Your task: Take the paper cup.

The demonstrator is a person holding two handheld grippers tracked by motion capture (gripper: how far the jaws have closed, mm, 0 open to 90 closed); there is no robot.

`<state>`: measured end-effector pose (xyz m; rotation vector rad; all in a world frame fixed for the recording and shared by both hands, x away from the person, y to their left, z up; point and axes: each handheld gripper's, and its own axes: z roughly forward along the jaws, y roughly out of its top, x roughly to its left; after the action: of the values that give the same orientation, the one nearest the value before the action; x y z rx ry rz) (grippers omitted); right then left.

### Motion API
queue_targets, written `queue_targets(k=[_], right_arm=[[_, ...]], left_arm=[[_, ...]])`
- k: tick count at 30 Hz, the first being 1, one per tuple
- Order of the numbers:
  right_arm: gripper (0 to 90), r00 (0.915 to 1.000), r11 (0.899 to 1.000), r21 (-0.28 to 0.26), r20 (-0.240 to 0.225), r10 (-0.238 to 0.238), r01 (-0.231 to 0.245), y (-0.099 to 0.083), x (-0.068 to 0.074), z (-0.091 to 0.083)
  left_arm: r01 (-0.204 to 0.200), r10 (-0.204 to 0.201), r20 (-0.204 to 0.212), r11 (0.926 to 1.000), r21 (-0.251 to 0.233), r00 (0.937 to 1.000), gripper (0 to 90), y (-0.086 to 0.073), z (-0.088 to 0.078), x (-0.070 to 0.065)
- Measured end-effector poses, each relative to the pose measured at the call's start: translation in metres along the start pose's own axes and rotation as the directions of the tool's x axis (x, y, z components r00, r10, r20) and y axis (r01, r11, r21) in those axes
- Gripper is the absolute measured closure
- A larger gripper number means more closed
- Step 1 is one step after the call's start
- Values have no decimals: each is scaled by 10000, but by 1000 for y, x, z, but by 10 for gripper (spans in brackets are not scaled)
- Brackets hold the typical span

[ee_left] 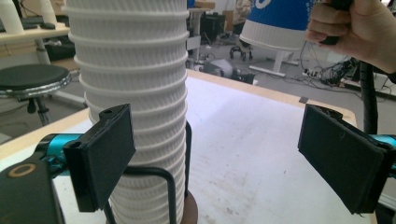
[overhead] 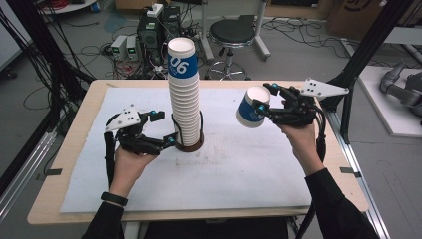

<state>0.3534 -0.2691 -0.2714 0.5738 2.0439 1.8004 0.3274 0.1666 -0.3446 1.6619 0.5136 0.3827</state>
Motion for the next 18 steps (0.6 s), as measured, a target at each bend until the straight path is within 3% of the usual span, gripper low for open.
queue_targets(k=[8, 10, 18], right_arm=[[312, 9996, 9994, 241, 121, 261, -264, -29, 5, -6], [312, 9995, 9986, 470, 186, 243, -252, -31, 4, -7], [312, 9987, 9986, 296, 284, 425, -433, -33, 1, -16]], left_arm=[[-113, 113, 242, 9999, -9, 9996, 109, -4, 3, -2], [-64, 63, 275, 10000, 46, 9996, 109, -4, 7, -2], [-199, 193, 397, 9997, 147, 9990, 109, -3, 15, -5]])
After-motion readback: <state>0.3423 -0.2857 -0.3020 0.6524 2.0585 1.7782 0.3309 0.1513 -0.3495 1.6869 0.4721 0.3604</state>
